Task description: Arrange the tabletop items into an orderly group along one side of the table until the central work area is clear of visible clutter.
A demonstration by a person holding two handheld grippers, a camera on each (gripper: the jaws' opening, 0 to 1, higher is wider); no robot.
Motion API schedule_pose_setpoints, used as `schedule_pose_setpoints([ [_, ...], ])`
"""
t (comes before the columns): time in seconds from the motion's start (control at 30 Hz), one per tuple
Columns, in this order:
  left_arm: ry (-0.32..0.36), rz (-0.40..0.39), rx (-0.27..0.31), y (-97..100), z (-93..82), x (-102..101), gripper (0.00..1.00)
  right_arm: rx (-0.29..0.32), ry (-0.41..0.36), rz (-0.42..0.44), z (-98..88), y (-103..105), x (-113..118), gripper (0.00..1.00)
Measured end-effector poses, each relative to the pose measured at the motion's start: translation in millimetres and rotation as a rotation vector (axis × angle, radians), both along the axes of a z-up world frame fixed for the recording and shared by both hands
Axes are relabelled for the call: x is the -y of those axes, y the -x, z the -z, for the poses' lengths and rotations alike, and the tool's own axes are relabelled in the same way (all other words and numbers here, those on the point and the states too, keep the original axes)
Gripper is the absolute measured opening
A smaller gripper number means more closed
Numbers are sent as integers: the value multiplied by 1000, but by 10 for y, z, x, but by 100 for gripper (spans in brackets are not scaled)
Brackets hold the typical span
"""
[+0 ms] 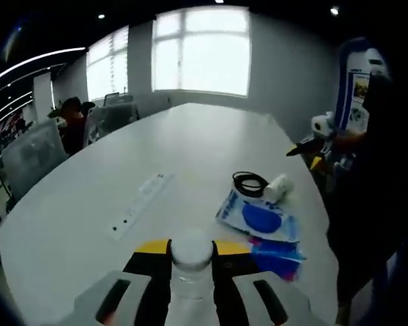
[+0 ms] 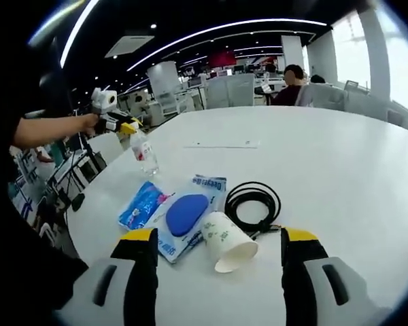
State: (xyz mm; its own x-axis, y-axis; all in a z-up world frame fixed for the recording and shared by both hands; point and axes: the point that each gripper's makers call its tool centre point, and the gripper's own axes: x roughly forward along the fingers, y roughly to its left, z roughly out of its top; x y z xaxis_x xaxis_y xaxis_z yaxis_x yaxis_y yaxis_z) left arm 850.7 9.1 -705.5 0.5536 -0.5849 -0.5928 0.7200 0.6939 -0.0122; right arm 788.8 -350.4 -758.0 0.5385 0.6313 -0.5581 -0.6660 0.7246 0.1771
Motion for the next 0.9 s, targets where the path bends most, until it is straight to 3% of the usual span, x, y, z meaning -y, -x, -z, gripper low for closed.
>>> schedule_pose_setpoints([
  [0.47, -44, 18, -1, -221, 7, -95, 18, -6, 6, 15, 42, 24, 33, 69],
  [0.9, -89, 26, -32, -160, 120, -160, 20, -28, 6, 19, 141, 90, 35, 68],
])
